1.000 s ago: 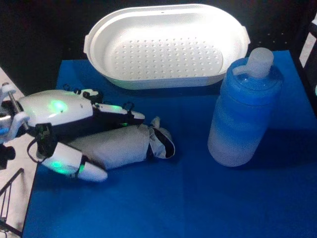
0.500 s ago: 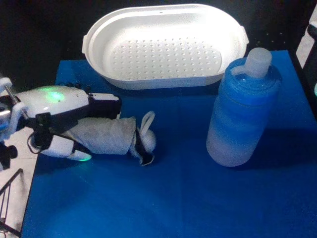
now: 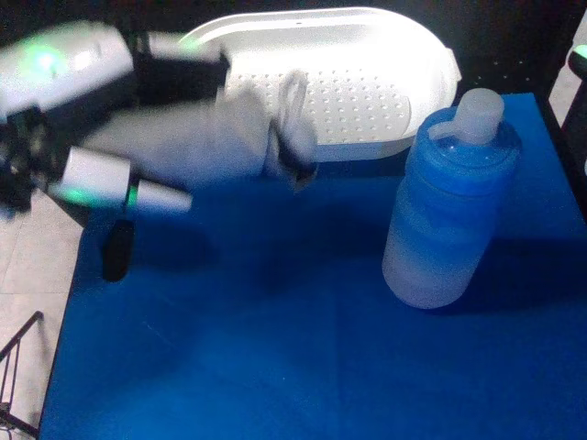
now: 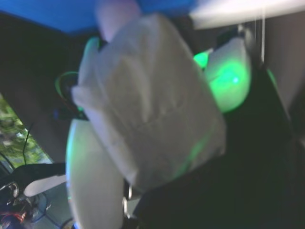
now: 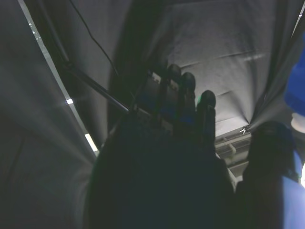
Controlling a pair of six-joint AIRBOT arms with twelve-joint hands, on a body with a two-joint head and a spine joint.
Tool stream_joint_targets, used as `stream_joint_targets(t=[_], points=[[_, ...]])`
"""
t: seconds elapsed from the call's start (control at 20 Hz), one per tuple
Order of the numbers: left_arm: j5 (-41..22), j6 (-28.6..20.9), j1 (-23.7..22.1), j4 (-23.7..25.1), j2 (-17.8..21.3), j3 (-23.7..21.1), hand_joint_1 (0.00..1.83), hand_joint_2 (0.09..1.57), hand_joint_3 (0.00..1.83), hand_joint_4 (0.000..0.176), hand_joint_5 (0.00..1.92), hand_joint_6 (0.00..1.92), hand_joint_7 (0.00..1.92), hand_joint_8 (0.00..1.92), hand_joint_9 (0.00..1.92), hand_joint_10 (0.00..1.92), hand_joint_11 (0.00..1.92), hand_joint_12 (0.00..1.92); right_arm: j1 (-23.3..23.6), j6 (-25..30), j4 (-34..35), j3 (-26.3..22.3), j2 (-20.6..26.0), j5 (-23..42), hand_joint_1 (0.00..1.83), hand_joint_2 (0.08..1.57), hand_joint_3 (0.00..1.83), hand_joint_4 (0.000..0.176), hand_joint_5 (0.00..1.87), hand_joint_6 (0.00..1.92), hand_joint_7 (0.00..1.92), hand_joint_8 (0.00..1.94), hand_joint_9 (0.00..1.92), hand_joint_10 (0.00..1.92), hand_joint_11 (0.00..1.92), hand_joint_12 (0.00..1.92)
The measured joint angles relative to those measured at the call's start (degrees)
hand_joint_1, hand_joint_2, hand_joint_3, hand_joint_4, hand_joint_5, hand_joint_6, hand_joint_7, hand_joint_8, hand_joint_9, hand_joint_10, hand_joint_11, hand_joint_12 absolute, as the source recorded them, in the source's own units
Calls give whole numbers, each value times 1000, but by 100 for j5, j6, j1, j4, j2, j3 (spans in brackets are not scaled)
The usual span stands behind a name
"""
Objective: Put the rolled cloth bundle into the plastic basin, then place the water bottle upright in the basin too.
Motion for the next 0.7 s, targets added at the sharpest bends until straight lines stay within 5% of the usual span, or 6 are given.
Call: stream_joint_targets(t=[0.1, 0.3, 0.45, 0.7], points=[[-46, 367, -295, -101, -20, 48, 1783, 1188, 0, 176, 658, 1921, 1003, 1921, 1396, 1921, 1457, 1921, 0, 0, -24, 37, -24, 7, 54, 1392, 0, 131, 80, 0, 78, 0, 83, 0, 75, 181], [444, 503, -857, -570, -564, 817, 1712, 1235, 4, 176, 557, 1921, 730, 1921, 1015, 1921, 1124, 1921, 0, 2, -13, 76, -96, -4, 46, 1395, 1, 135, 65, 0, 53, 0, 62, 2, 57, 170], [949, 507, -1060, -708, -1137, 1405, 1746, 1180, 0, 176, 587, 1921, 704, 1921, 1023, 1921, 1142, 1921, 0, 4, -2, 127, -142, 2, 51, 1400, 2, 130, 60, 0, 52, 0, 57, 0, 33, 157], [1891, 501, -1279, -1054, -2190, 2500, 1823, 1091, 0, 176, 861, 1921, 1002, 1921, 1295, 1921, 1413, 1921, 0, 151, 0, 282, -267, 2, 115, 1401, 1, 131, 63, 2, 58, 0, 53, 0, 16, 126]])
